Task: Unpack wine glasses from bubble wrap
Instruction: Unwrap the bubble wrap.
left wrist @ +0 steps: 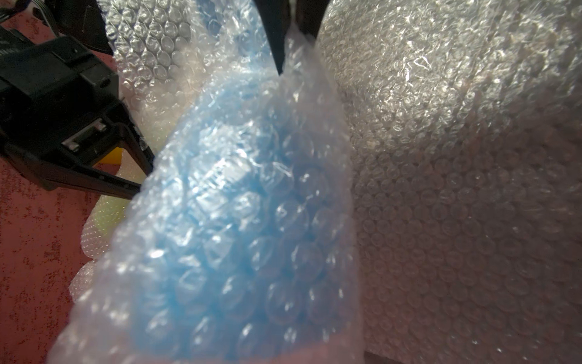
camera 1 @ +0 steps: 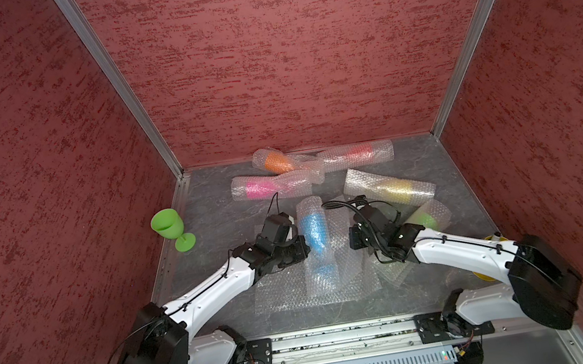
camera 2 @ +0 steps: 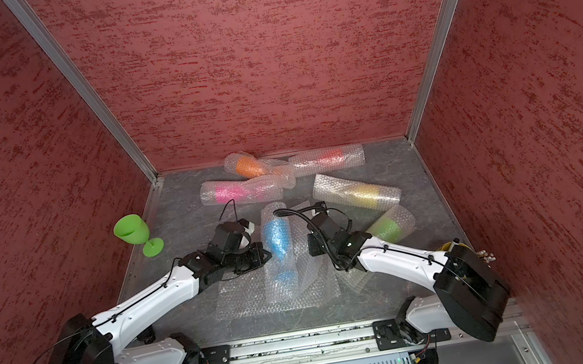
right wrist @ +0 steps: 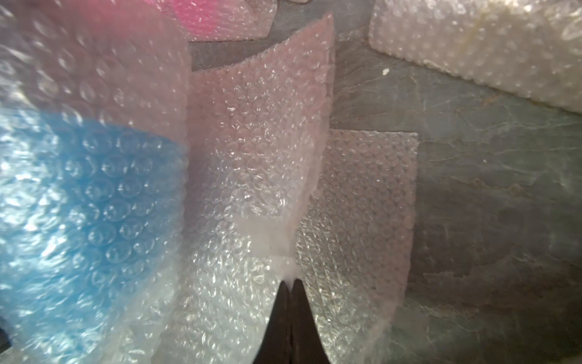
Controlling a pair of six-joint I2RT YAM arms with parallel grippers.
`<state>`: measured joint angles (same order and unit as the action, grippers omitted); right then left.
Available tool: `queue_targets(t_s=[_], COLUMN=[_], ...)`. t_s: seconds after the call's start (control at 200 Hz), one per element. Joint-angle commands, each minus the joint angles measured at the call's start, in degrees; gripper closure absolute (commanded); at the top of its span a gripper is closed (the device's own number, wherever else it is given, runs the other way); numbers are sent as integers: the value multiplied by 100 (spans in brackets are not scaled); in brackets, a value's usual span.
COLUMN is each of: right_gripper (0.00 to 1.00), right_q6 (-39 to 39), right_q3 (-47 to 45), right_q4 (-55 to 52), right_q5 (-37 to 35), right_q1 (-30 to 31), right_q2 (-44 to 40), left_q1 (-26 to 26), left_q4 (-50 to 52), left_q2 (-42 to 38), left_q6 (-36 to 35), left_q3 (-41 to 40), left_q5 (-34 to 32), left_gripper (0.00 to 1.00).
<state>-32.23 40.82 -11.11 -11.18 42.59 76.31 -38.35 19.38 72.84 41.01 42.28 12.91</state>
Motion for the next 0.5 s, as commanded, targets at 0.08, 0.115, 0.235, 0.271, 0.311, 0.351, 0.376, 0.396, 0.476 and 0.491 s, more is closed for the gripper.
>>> queue_targets(t_s=[0.08, 0.115, 0.235, 0.271, 0.311, 0.351, 0.376, 0.396, 0.476, 0.491], right_gripper=[100, 100, 100, 100, 100, 100, 100, 96, 64, 60], right_q6=[-291, -302, -285, -284, -283, -284, -292, -287, -290, -298], right_q3=[-179, -203, -280, -292, -302, -311, -309, -285, -50, 14], right_q4=[199, 208, 224, 208, 181, 153, 125, 99, -199, -271], right_q5=[-403, -411, -428, -476, -557, -652, -717, -762, -1057, -1130], right_q1=[-49, -60, -58, -55, -62, -58, -55, -60, -59, -58], right_q2=[103, 128, 231, 273, 320, 363, 400, 434, 578, 590], left_q1=[-66, -68, -92, -101, -111, -120, -113, -119, -138, -146], left_q4=[-48, -48, -82, -101, -109, -118, -118, -114, -163, -162], left_q2=[382, 441, 579, 600, 640, 703, 742, 790, 990, 1023], left_q6=[-166, -156, -94, -85, -71, -37, 9, 42, 87, 99], left_q3=[226, 227, 227, 227, 218, 223, 221, 223, 261, 275], left_q5=[-335, -334, -358, -366, -394, -440, -476, -497, -474, -473], left_gripper=[100, 100, 100, 100, 100, 100, 100, 100, 98, 97])
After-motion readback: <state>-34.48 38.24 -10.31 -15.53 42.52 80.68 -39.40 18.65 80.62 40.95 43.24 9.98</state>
